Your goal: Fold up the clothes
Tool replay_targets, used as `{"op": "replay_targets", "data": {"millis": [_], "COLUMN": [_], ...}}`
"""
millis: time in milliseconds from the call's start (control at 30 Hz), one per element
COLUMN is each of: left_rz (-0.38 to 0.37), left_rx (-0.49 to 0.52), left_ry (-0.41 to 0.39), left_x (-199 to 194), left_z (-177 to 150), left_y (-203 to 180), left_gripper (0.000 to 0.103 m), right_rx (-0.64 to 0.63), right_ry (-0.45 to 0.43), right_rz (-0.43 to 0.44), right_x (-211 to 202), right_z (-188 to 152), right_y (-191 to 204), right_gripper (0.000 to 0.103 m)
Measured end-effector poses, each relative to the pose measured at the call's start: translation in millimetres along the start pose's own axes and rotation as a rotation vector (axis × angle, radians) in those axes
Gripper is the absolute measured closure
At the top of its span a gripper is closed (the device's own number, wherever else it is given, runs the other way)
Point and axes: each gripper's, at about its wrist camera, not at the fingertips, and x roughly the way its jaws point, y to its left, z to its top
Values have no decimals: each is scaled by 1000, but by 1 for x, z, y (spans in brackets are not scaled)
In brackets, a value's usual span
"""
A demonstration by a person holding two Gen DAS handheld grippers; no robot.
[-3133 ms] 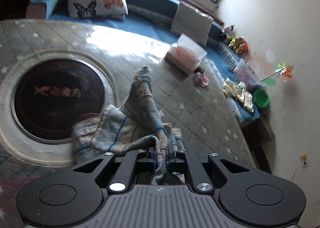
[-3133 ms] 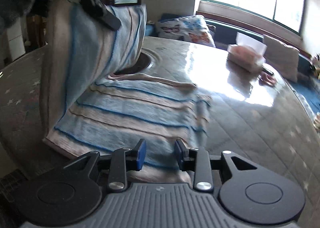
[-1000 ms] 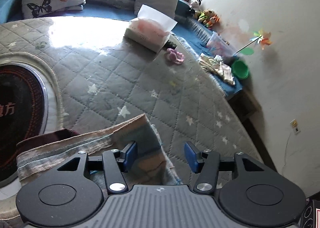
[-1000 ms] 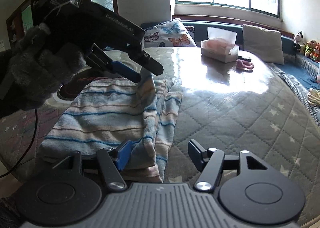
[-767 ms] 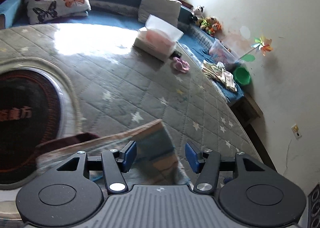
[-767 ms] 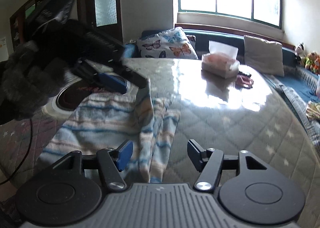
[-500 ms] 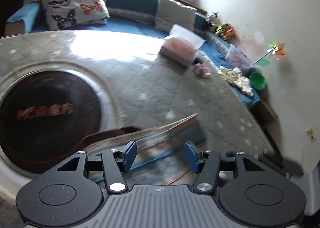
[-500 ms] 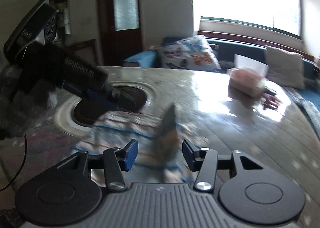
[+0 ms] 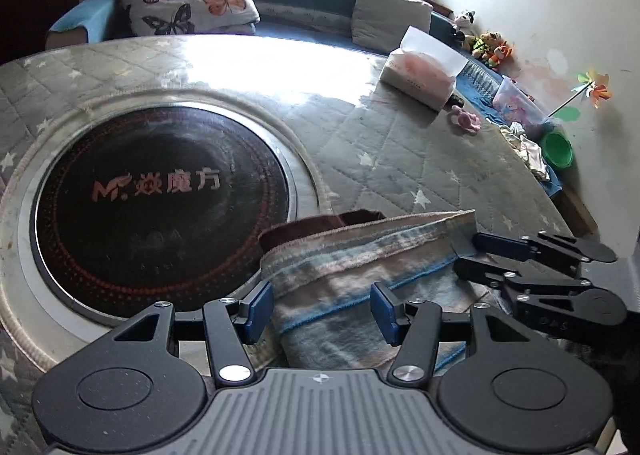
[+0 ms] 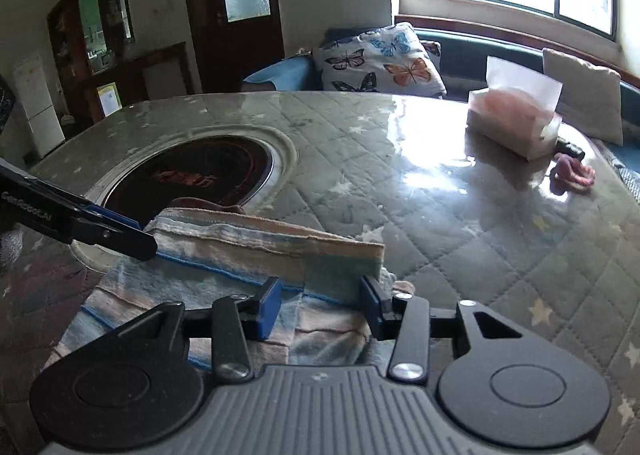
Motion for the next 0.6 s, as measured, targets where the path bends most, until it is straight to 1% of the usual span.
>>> {"op": "replay_targets", "data": {"millis": [100,167,300,333,467,600], "left_rz": [12,22,61,75,81,75], "left_rx": [9,10,18,23,28,53], "left_ry": [-6,-3,10,14,7,-20], "left_x": [5,12,25,28,28,15], "left_z": [3,5,5,4,4,3], "left_y": [0,2,6,8,9,0], "left_gripper": [46,47,47,45,46,46], "right_rx": [-9,-18,-19,-21,-35,-26], "right_ry": [-32,-32,10,14,9,-7], "right_rz": [7,12,-1,-3,-5,-2], "right_x": [-6,-2,17,20,13,-2], "right_z": [9,13,10,7,6,7], "right_y": [1,1,-5,-7,-6,-7], "right_gripper": [59,59,62,62,62,62]}}
